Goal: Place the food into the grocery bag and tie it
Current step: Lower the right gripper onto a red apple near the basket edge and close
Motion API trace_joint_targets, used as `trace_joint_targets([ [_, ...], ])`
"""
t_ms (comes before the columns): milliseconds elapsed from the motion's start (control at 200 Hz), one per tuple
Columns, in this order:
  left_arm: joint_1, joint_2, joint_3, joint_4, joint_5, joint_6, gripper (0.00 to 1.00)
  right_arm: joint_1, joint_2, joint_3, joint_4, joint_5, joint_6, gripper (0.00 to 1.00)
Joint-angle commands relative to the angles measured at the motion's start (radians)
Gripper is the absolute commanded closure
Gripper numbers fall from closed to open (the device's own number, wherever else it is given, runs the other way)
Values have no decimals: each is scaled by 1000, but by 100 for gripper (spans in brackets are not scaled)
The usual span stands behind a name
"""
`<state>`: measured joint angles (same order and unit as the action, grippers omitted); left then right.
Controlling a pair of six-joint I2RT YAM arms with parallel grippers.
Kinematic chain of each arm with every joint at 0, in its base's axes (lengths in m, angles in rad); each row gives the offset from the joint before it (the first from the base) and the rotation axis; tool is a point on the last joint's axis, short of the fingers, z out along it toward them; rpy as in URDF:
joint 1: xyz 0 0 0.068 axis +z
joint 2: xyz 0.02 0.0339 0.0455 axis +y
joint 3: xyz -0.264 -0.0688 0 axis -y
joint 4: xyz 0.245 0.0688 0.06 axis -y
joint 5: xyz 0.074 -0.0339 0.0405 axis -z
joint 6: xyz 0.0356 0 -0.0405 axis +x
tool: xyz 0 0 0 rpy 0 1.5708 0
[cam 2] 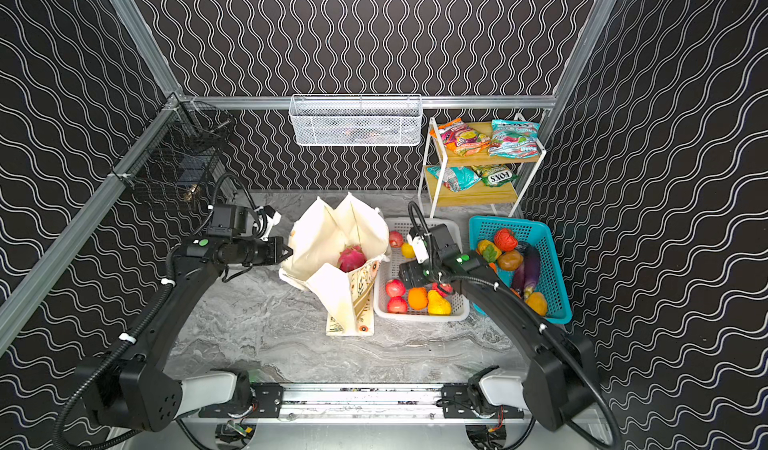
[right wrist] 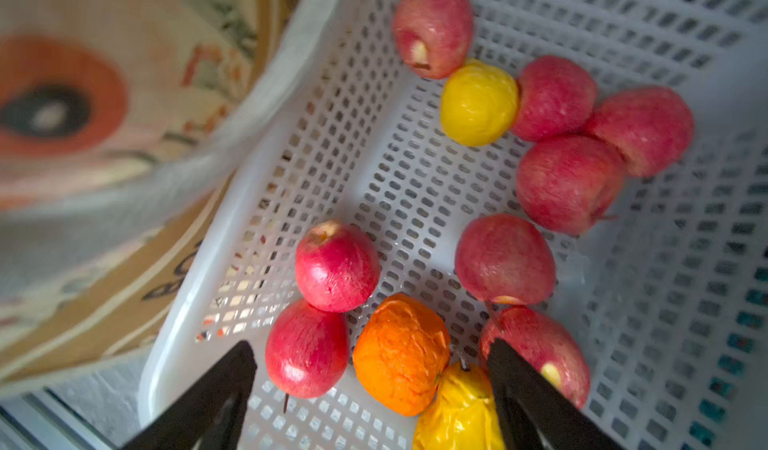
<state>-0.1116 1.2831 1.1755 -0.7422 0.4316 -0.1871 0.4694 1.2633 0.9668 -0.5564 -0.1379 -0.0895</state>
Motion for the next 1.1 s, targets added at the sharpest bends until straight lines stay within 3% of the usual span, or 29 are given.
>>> trace_joint_targets([
  [0, 0, 13, -6, 24, 24, -1, 100, 1, -34, -40, 100, -143, -379, 6],
  [105, 0, 20, 0, 26, 24, 4, 100, 2, -9, 8, 19, -197, -524, 4],
  [235, 0, 19, 14, 13, 9, 20, 100, -14, 67, 97, -66, -221, -591, 3],
  [501, 0, 16, 33, -10, -33, 34, 100, -27, 224, 180, -158, -209, -595, 7],
  [1096, 40, 56, 59, -64, -188, 44, 100, -28, 326, 135, -94, -272, -546, 8],
])
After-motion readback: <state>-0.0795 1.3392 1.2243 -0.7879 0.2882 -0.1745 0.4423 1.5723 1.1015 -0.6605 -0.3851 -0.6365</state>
